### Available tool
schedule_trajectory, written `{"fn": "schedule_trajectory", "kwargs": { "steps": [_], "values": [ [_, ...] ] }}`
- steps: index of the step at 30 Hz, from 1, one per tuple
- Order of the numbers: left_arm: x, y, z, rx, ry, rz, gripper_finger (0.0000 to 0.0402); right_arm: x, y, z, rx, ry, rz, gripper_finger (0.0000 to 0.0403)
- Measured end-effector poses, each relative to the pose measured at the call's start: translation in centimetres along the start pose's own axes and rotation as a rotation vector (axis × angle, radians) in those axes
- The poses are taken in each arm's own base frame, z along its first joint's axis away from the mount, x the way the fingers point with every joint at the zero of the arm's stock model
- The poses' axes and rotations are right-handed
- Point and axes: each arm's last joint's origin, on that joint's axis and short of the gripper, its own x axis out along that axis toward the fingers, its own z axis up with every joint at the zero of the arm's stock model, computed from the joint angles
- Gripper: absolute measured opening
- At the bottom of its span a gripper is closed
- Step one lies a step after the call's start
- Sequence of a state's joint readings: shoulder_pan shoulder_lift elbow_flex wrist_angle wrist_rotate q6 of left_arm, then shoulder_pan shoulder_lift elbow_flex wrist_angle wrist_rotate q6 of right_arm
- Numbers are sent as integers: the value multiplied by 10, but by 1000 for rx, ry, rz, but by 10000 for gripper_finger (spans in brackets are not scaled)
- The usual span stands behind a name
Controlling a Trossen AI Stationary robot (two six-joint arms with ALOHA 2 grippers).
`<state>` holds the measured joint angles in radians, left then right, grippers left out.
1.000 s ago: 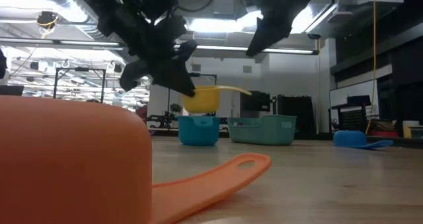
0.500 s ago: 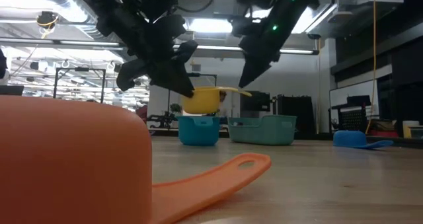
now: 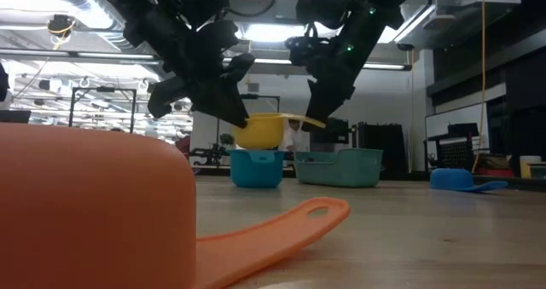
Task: Nest measuring cups in basket
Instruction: Stack the yellow measuring cup on top of the light blue measuring cup
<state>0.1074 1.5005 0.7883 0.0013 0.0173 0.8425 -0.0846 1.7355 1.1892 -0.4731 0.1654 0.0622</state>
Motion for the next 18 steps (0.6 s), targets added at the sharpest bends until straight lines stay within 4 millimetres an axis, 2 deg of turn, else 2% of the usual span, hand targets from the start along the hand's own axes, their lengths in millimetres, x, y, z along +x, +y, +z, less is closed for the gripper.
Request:
{"fn": "schedule_trajectory", "kwargs": {
  "steps": [11,18],
  "values": [
    [0,0,-2,-46,42,32,29,-2,12,0,90,-4,36,104],
    [0,0,-4,-72,97,56,37,-2,15,0,87,-10,58,104]
  ]
}}
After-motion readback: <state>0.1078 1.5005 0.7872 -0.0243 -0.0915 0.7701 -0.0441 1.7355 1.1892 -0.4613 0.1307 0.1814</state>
